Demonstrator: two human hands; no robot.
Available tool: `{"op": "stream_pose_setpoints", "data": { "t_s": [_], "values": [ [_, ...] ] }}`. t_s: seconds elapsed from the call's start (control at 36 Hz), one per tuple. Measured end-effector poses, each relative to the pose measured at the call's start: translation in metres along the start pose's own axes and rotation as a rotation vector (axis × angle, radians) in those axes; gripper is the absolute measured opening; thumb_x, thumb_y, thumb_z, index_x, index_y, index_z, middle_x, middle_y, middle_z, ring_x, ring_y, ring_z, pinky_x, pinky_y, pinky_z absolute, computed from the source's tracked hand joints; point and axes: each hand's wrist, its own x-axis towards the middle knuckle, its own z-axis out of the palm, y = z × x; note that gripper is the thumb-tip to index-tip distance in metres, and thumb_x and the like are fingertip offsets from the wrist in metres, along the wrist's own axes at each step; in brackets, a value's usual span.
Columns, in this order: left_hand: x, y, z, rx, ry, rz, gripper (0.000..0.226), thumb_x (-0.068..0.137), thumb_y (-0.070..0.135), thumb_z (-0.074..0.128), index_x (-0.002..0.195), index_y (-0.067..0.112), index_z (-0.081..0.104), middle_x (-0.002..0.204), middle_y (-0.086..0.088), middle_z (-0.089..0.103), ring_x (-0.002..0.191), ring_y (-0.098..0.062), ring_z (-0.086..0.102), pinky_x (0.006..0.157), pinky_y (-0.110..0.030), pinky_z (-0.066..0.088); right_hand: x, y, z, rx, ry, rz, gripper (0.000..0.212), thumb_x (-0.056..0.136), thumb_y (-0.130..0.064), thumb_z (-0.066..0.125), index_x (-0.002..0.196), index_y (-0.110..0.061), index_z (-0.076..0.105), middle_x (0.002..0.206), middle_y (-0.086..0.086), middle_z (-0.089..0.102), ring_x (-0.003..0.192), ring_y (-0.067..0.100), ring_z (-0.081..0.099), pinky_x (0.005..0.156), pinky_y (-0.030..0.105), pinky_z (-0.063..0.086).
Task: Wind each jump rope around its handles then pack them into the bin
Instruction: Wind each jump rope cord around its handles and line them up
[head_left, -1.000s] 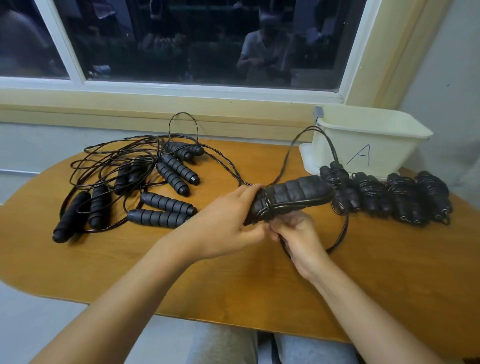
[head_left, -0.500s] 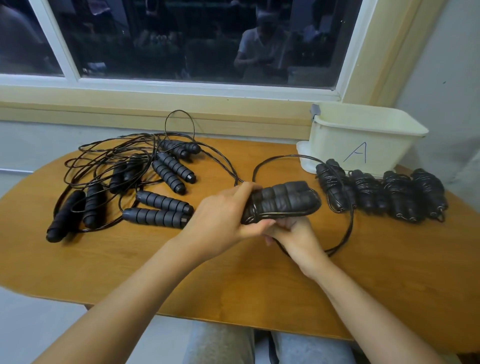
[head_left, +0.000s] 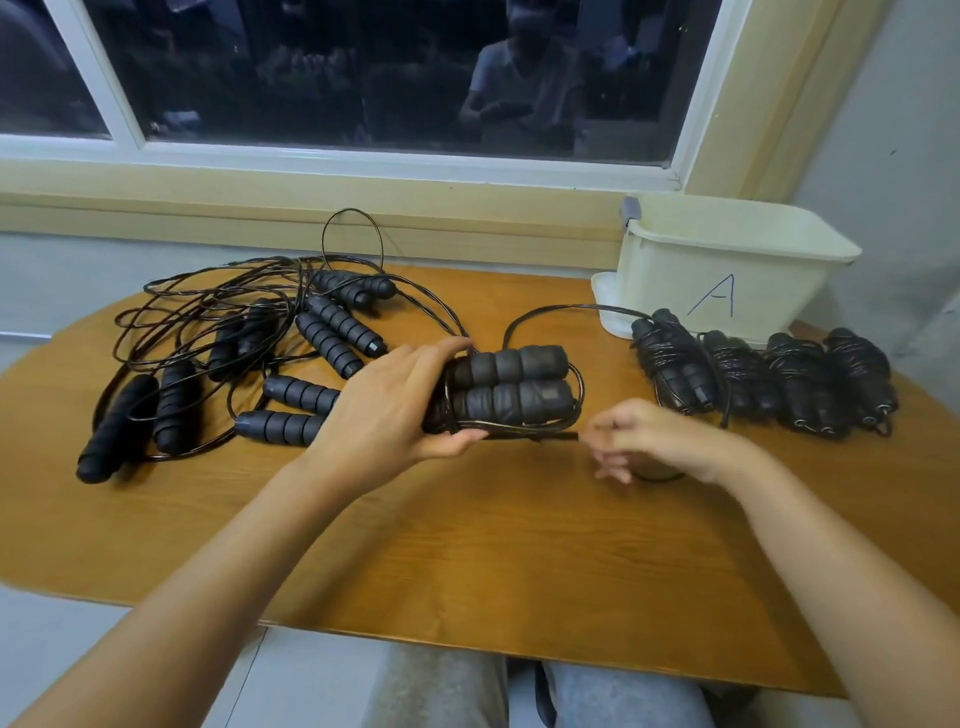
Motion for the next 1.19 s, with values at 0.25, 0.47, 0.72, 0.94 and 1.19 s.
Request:
{"op": "stream_pose_setpoints", "data": {
  "t_s": [0.25,0.47,0.72,0.94,1.19],
  "values": [
    [0.000,0.034,0.021,0.277,-0.061,0.237,0.094,0.078,0.061,0.068,0.138,-0.008,0.043,0.094,-0.010,0.069,0.080,-0.023,0.061,0.067,-0.033,0.049,0.042,-0.065,-0.036,-0.001,0.100,0.083,0.027,0.098,-0.028,0.058,0.077,-0.011,0.061,0.046,-0.011,0.046,0.043,0.005,0.044,0.080,0.032,0.055],
    [0.009,0.028,0.023,0.422,-0.224,-0.156,0.097,0.062,0.064,0.076,0.128,-0.005,0.057,0.079,-0.008,0.065,0.070,-0.025,0.062,0.053,-0.034,0.046,0.022,-0.113,0.020,-0.350,0.415,-0.178,0.031,0.099,-0.038,0.057,0.078,-0.023,0.075,0.052,-0.014,0.058,0.055,0.008,0.050,0.064,0.027,0.049],
    [0.010,0.013,0.017,0.313,-0.173,-0.327,0.090,0.063,0.081,0.050,0.105,0.003,0.061,0.077,-0.008,0.061,0.066,-0.028,0.061,0.048,-0.030,0.036,-0.008,-0.077,0.067,-0.489,0.546,-0.320,0.038,0.102,-0.030,0.049,0.067,-0.044,0.049,0.062,-0.015,0.056,0.066,0.004,0.056,0.055,0.021,0.038],
    [0.015,0.002,0.003,0.018,-0.055,-0.492,0.105,0.051,0.089,0.040,0.126,0.017,0.054,0.104,0.002,0.065,0.096,-0.023,0.064,0.064,-0.029,0.034,-0.019,-0.038,0.072,-0.432,0.615,-0.360,0.024,0.100,-0.027,0.053,0.115,-0.029,0.072,0.071,-0.020,0.060,0.071,0.003,0.060,0.060,0.027,0.052],
    [0.021,0.011,0.007,-0.137,-0.004,-0.474,0.109,0.047,0.091,0.043,0.123,0.014,0.056,0.100,0.001,0.069,0.097,-0.025,0.066,0.069,-0.032,0.044,-0.001,-0.029,0.103,-0.824,0.781,-0.493,0.032,0.098,-0.025,0.046,0.105,-0.010,0.073,0.069,-0.005,0.061,0.052,0.010,0.057,0.042,0.020,0.043]
  ]
}}
